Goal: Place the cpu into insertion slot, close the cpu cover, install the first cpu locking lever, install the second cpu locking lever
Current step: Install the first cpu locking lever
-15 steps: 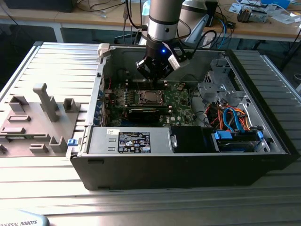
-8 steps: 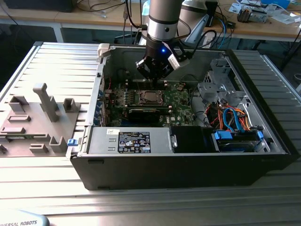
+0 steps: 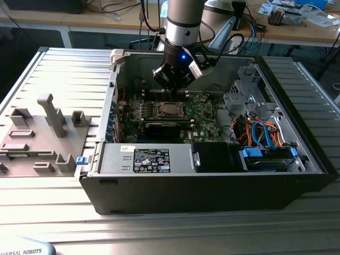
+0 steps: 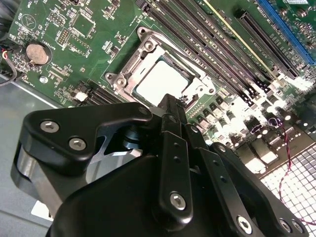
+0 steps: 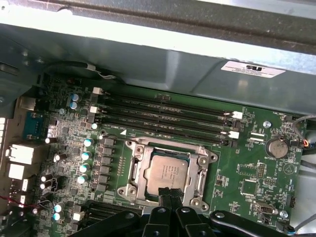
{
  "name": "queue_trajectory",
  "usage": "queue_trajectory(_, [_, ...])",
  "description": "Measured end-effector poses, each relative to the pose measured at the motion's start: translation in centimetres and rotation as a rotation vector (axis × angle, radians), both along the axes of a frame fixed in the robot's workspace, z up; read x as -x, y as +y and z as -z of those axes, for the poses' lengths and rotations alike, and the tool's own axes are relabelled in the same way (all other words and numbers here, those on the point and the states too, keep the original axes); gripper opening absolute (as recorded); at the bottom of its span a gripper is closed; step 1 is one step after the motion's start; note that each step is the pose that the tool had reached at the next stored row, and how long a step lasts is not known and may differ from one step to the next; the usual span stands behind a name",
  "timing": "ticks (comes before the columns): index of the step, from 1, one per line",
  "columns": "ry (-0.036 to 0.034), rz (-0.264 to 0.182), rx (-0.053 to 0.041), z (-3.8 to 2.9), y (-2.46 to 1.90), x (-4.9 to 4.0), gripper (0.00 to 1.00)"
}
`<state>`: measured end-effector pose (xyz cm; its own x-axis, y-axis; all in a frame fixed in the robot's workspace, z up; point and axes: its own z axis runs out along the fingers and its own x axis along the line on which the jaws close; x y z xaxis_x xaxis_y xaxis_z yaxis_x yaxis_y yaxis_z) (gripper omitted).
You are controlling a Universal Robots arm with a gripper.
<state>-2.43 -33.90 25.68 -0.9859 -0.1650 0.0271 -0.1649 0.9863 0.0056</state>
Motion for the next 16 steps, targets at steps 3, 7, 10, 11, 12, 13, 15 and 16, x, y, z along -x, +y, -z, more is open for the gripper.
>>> queue_trajectory(3, [0.0000, 0.000, 0.0000, 0.00, 0.00, 0.08, 0.11])
queue_trajectory(7, [0.0000, 0.000, 0.0000, 0.00, 0.00, 0.19, 0.11])
queue_trajectory(10, [0.0000, 0.000, 0.0000, 0.00, 0.00, 0.44, 0.11])
queue_trajectory(11, [0.0000, 0.000, 0.0000, 0.00, 0.00, 0.45, 0.11])
queue_trajectory(12, [0.0000, 0.000, 0.0000, 0.00, 0.00, 0.46, 0.11])
queue_trajectory(13, [0.0000, 0.000, 0.0000, 0.00, 0.00, 0.49, 0.11])
queue_trajectory(15, [0.0000, 0.000, 0.0000, 0.00, 0.00, 0.55, 0.11])
queue_trajectory(16, [0.0000, 0.000, 0.0000, 0.00, 0.00, 0.59, 0.11])
